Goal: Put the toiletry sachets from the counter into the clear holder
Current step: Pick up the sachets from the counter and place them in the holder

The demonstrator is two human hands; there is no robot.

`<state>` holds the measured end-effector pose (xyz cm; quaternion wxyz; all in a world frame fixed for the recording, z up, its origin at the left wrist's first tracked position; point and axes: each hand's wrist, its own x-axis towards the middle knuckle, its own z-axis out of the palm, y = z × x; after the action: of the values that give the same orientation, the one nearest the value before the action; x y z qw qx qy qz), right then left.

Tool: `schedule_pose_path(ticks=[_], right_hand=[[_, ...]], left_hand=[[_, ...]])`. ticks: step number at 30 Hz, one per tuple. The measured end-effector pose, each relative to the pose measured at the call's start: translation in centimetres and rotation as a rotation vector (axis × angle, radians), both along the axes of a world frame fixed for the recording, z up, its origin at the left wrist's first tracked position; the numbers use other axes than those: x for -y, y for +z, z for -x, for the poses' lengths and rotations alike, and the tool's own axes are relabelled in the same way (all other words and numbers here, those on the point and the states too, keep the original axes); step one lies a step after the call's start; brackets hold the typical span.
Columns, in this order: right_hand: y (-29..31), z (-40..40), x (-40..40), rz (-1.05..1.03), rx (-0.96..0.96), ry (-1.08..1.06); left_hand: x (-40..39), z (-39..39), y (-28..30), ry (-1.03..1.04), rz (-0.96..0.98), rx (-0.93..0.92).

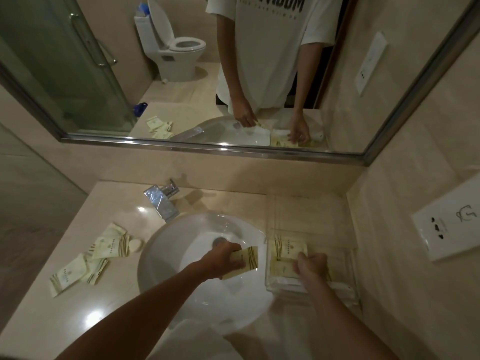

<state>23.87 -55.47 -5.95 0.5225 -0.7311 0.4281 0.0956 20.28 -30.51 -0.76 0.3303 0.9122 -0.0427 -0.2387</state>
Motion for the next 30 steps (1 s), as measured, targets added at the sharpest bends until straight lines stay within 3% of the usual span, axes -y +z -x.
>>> schedule_pose_path(ticks=[6,16,21,30], right_hand=[[1.8,0.9,1.8,0.335,-0.037,0.268],[4.7,0.2,6.0,0.444,0.023,0.298],[5.1,-0.2,7.3,0.489,0.051,0.343],[4.8,-1.0,8.9,0.519,0.059,0.390]], left_hand=[[0.8,-0.2,-0.1,0.089,0.147,-0.100],[7.4,-1.7,-0.9,0.772,0.643,-0.511],[10.9,-1.9,-0.8,0.940,0.855,-0.730],[15.1,-2.1,-2.3,1.048,0.933,-0.885]])
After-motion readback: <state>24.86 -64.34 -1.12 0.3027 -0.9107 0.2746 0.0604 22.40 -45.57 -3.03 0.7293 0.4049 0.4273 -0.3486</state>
